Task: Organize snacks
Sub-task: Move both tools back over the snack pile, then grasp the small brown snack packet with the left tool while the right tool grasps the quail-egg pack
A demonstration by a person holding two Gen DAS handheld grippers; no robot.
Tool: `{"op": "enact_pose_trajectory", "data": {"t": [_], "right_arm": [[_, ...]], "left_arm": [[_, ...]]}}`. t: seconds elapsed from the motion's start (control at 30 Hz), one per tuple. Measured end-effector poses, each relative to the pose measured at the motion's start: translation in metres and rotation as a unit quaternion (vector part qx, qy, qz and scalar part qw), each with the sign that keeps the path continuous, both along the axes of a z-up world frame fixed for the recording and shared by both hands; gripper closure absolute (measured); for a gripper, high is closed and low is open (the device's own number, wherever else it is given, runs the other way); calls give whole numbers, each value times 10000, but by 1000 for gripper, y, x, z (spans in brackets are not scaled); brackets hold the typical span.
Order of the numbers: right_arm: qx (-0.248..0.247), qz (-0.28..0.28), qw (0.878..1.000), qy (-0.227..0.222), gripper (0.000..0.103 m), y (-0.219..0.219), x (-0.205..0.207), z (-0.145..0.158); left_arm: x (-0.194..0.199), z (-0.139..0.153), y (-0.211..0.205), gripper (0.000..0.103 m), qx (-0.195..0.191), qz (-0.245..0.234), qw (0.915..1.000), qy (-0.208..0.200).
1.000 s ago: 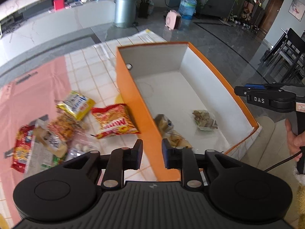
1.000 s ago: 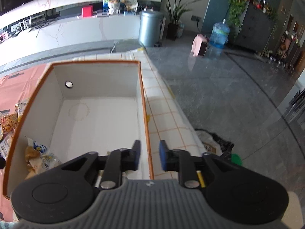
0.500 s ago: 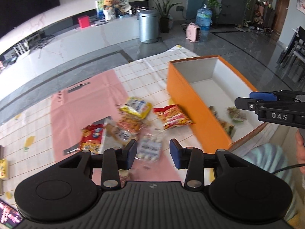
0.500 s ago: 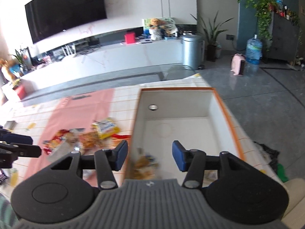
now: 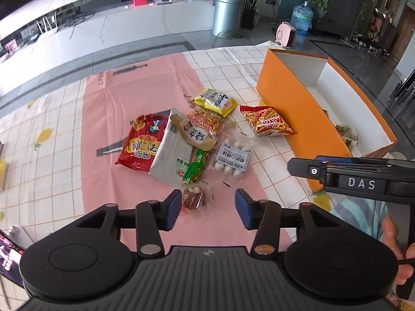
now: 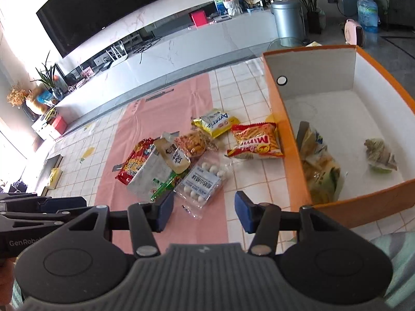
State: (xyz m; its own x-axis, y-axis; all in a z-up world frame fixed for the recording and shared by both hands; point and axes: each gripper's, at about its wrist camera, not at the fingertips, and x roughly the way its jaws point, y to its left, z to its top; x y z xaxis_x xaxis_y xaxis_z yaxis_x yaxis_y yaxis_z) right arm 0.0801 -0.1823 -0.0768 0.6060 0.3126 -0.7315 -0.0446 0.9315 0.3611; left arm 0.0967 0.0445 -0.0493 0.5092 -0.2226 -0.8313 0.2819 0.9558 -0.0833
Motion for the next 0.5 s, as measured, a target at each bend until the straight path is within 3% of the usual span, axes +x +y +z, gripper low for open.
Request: {"op": "enact_pose_trajectory", "data": {"t": [0.1,0.4,0.5], "right_arm": [[-66,-29,9999,74,39,7,9,-8],[-11,-167,9980,609,34,20,53,-45],[59,-248,9964,808,27,25,66,-59]], "left_arm": [[9,-13,1,40,-20,24,9999,147],[42,-64,8,36,-15,308,9968,743],[50,-76,10,33,-103,347,9953,896]]}}
